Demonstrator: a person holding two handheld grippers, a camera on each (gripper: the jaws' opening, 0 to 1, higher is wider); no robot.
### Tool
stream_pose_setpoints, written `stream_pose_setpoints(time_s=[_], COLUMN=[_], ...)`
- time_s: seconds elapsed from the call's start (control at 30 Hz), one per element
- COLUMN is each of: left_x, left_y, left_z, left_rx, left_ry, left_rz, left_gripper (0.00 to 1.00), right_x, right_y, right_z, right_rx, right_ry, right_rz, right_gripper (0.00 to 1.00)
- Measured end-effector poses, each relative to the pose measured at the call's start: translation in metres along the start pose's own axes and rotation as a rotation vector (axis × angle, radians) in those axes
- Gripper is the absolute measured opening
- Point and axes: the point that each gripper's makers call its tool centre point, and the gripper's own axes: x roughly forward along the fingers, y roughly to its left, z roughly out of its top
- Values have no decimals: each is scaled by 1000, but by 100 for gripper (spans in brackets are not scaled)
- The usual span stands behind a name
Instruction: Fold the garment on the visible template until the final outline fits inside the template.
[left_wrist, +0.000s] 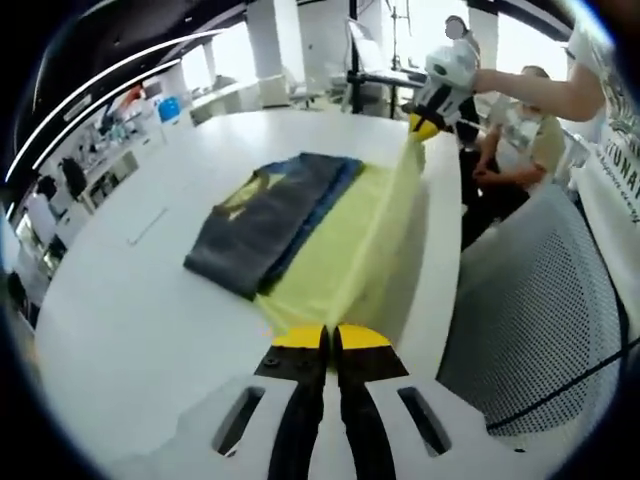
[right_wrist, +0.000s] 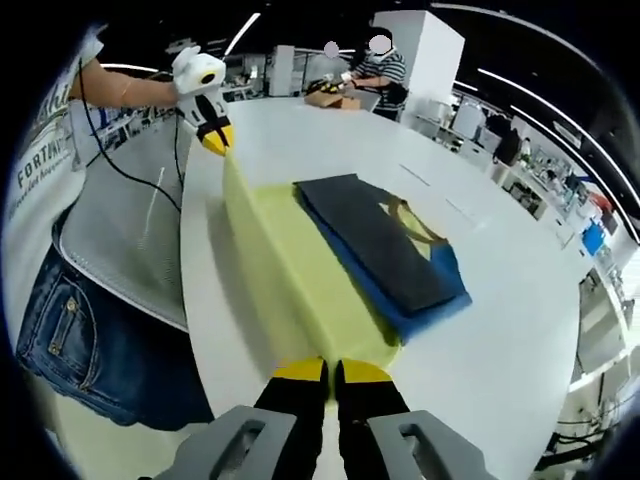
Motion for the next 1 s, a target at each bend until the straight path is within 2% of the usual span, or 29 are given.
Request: stream_pose_setpoints(time_s=[0.37, 0.7, 1.0], left_x=[2, 9, 14], left_y=[41, 69, 92], left_z=[25, 37, 51], left_rx=[46, 65, 83], left_ry=[-25, -33, -41], left_rz=[57, 79, 106], left_gripper=[0, 0, 0], right_x=[1, 10, 19], right_y=[-36, -64, -87], right_z=[25, 39, 50], right_rx=[-47, -27, -32], right_ry=[-27, -52, -37], right_rz=[-56, -101, -137], right_gripper=[0, 0, 0])
